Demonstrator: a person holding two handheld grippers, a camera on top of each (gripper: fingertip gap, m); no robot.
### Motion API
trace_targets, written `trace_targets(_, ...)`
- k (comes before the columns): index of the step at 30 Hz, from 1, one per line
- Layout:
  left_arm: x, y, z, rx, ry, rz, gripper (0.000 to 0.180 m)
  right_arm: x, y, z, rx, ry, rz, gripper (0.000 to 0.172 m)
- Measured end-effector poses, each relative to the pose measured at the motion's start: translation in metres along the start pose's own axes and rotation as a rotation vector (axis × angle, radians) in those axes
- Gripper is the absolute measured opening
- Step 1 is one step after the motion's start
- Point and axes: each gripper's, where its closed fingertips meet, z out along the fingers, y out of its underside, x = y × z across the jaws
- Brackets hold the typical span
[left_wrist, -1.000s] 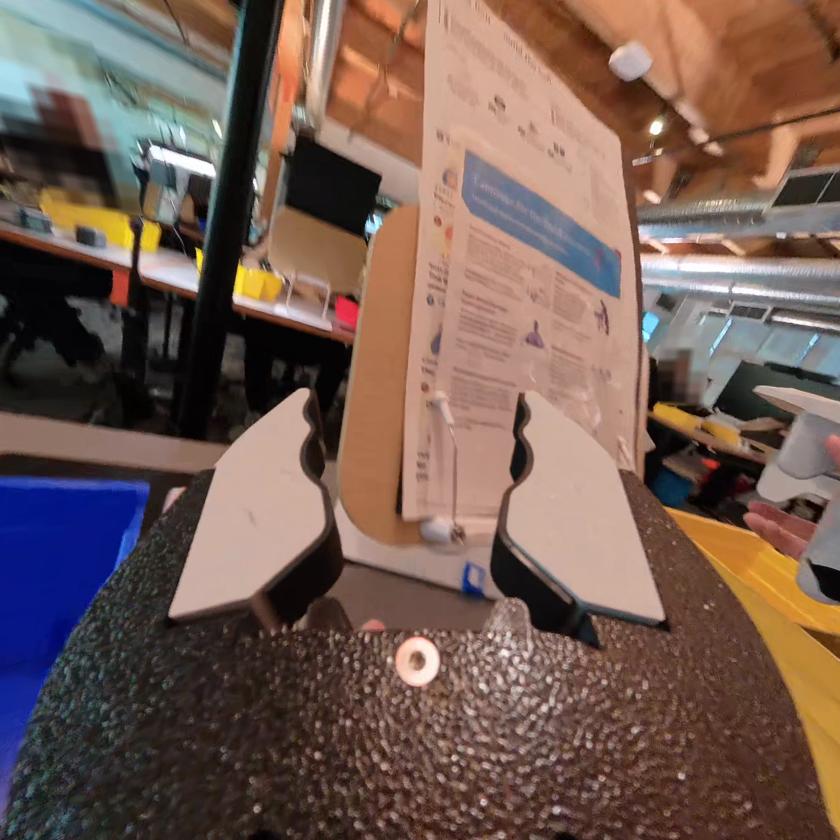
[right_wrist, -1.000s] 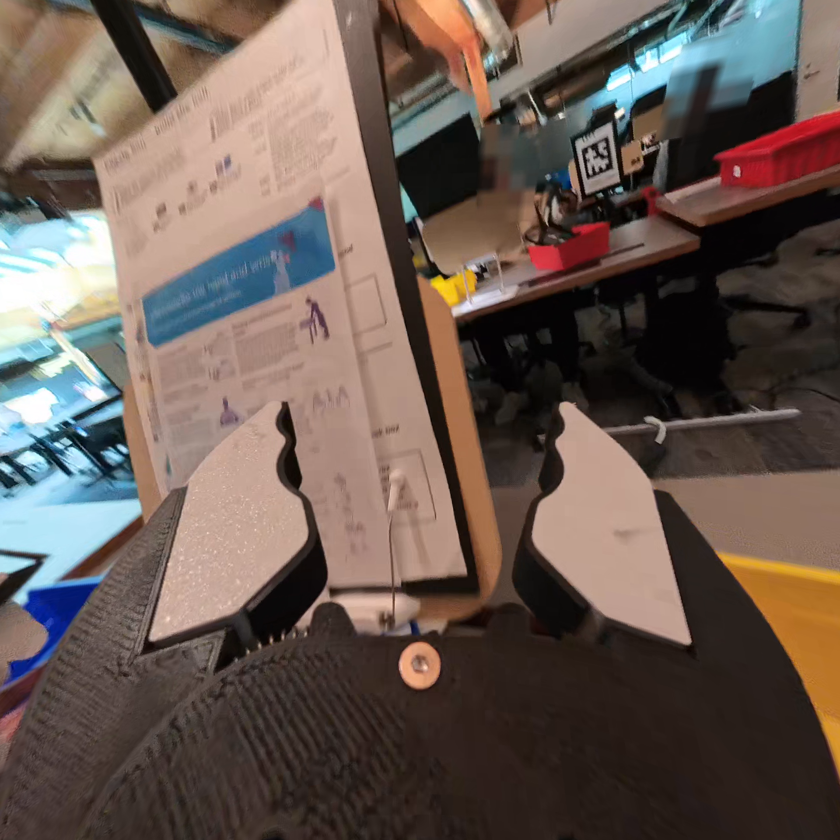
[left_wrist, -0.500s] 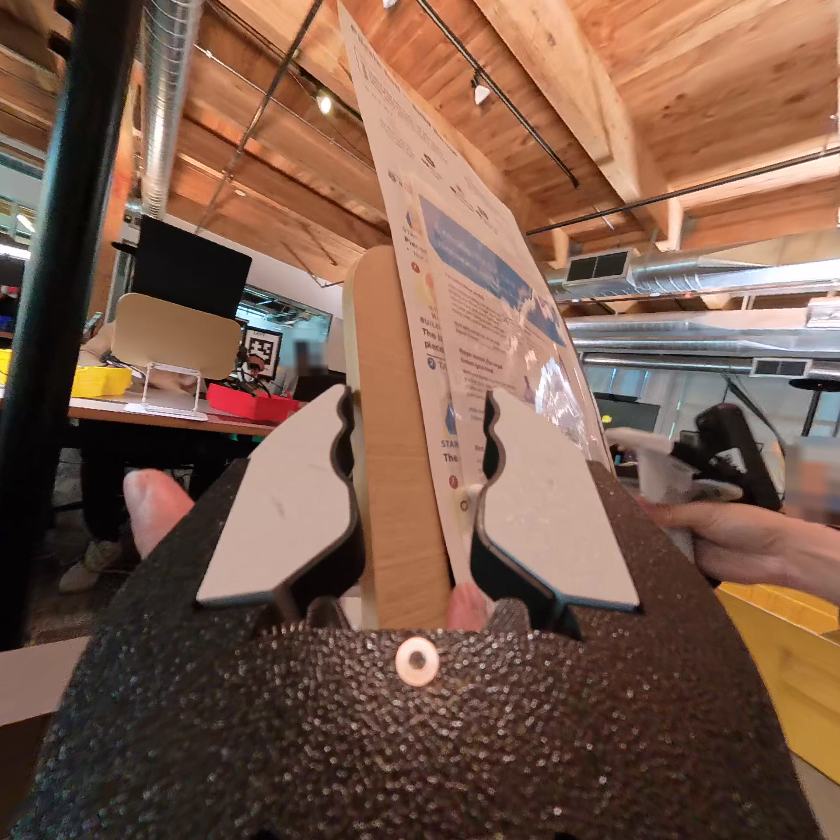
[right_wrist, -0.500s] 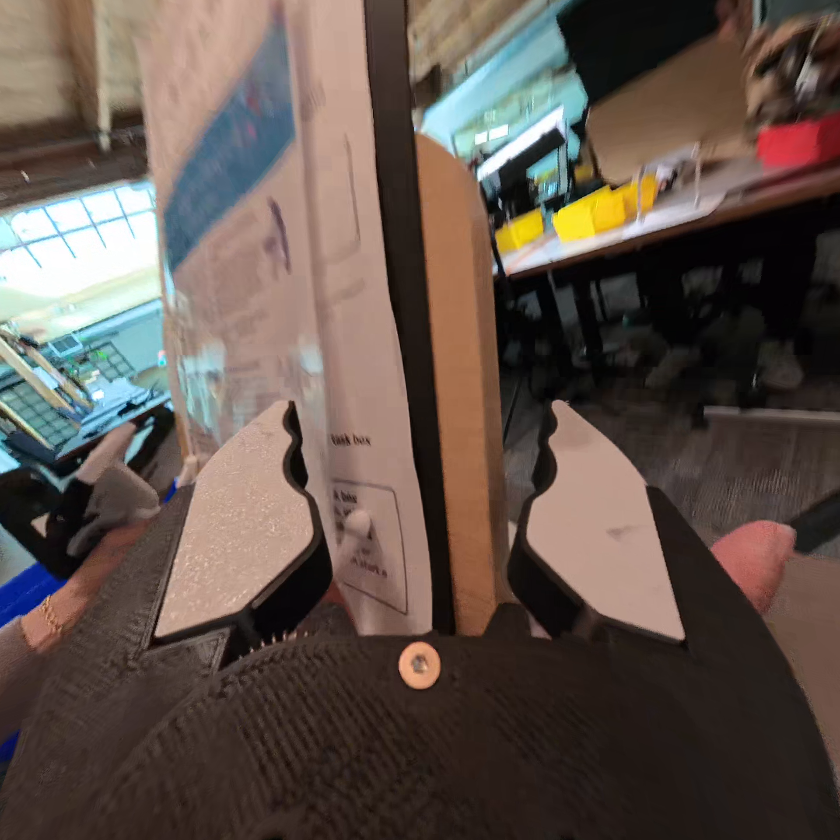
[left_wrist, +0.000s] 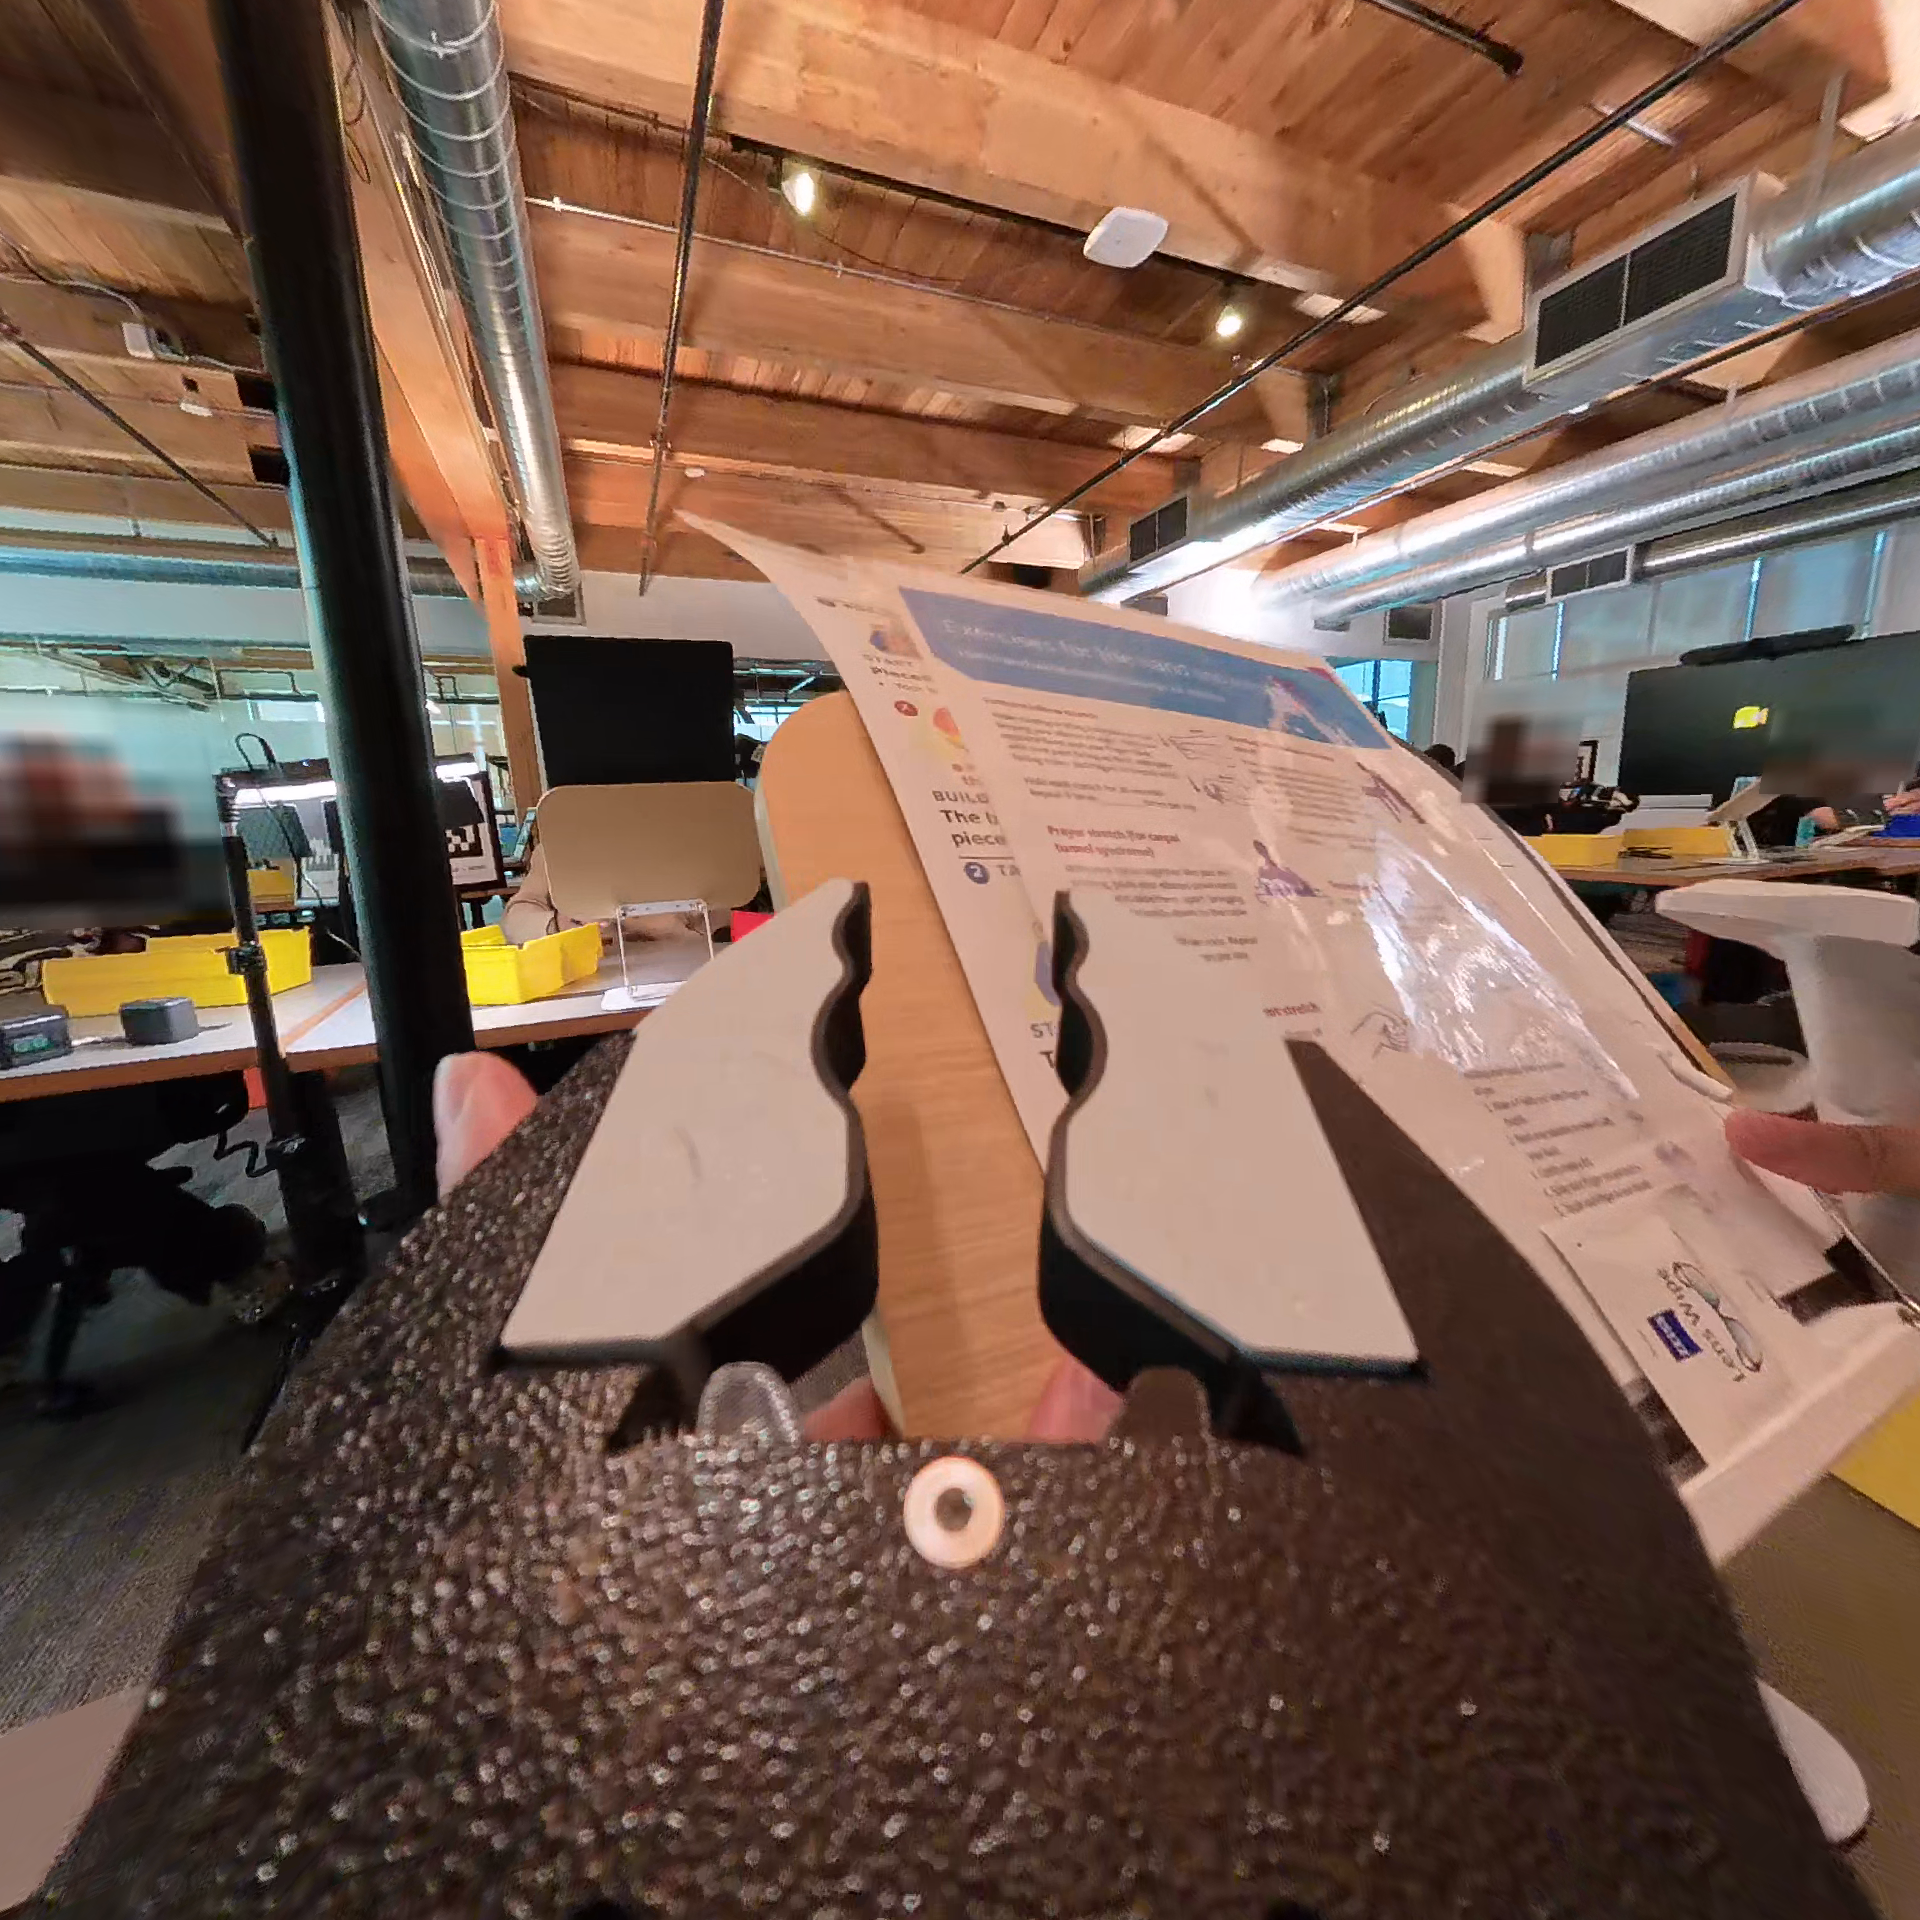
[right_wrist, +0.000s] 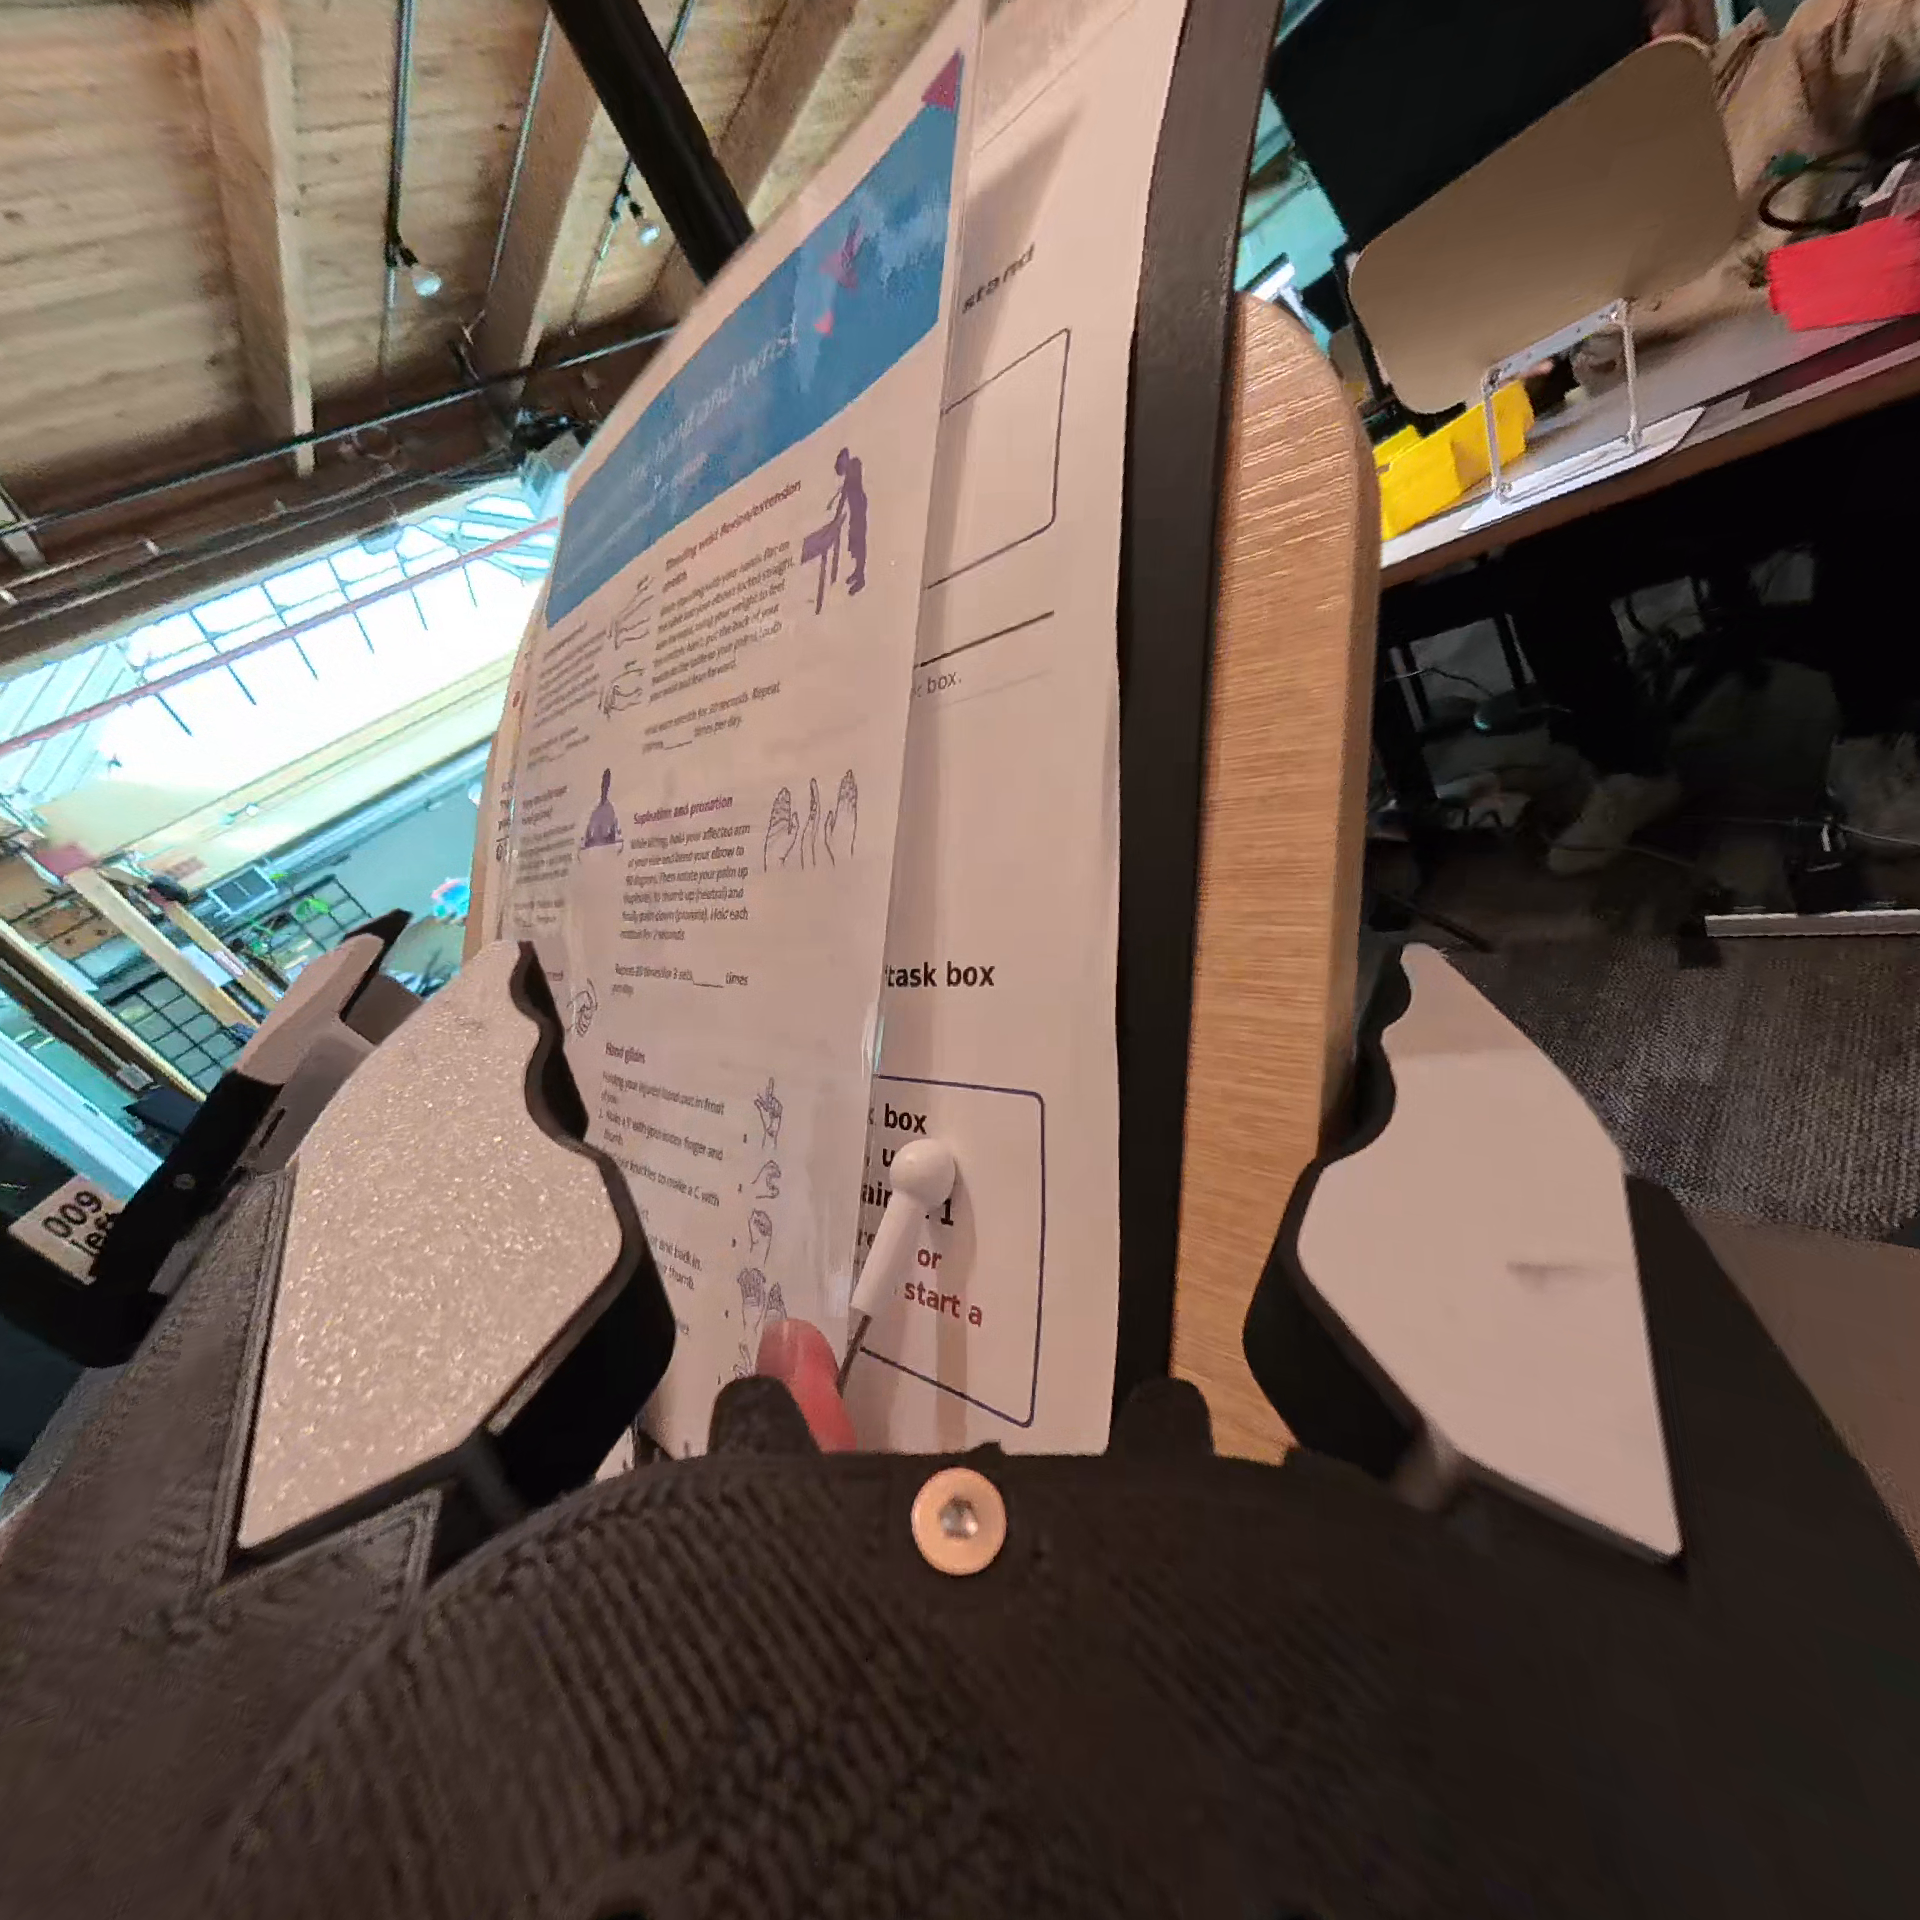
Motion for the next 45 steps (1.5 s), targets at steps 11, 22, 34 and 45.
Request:
trace_targets(11, -0.009, 0.003, 0.006, -0.080, 0.002, -0.003, 0.038, -0.006, -0.005, 0.008, -0.038, 0.075, 0.025, 0.139)
trace_targets(22, 0.016, 0.031, -0.061, 0.082, -0.119, 0.070, 0.038, -0.008, 0.017, -0.015, 0.071, -0.033, -0.129, 0.119)
trace_targets(34, 0.005, 0.030, -0.066, 0.189, -0.160, 0.017, 0.051, -0.003, 0.014, -0.032, 0.228, 0.032, -0.100, 0.120)
trace_targets(45, 0.011, 0.041, -0.047, 0.161, 0.008, -0.113, 0.062, -0.049, 0.039, -0.074, 0.366, 0.207, -0.562, 0.122)
